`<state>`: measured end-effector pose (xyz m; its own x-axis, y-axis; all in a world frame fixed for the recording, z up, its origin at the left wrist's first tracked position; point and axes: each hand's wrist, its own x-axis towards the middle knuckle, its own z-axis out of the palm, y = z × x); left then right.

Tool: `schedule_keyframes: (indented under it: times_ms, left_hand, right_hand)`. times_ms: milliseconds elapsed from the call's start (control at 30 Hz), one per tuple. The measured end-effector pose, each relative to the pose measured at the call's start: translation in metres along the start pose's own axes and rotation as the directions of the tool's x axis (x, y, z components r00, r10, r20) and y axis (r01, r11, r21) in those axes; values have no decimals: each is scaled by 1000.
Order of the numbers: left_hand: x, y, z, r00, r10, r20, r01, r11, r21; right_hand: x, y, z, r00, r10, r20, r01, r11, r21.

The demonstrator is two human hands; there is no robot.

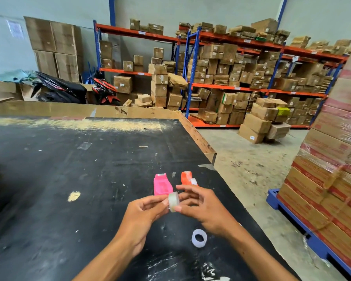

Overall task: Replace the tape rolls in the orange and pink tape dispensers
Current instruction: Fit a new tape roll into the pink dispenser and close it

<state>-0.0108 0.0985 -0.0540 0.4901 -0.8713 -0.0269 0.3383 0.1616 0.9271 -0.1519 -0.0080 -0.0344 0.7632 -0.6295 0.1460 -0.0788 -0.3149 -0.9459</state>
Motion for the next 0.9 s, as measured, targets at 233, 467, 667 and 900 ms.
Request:
schedule_keyframes:
  times_ms: [233,467,667,900]
  left_hand:
    - [-1,-1,35,999,21,47,-23,999,26]
    - [1,-3,61,995,99,-24,-95,987,129]
    - [-2,-8,69,993,83,-80,-71,988,139]
    - [-12,-8,58,985,30,-169,-31,1000,-2]
  right_hand:
    - [-1,9,-18,992,-66,-109,65,998,-10]
    - [-1,18,-33,971,-223,-89,209,968,-140]
    - [4,28,-43,978,-191,-79,192,981,13]
    - [8,29,-35,985,-161,66,152,979,133]
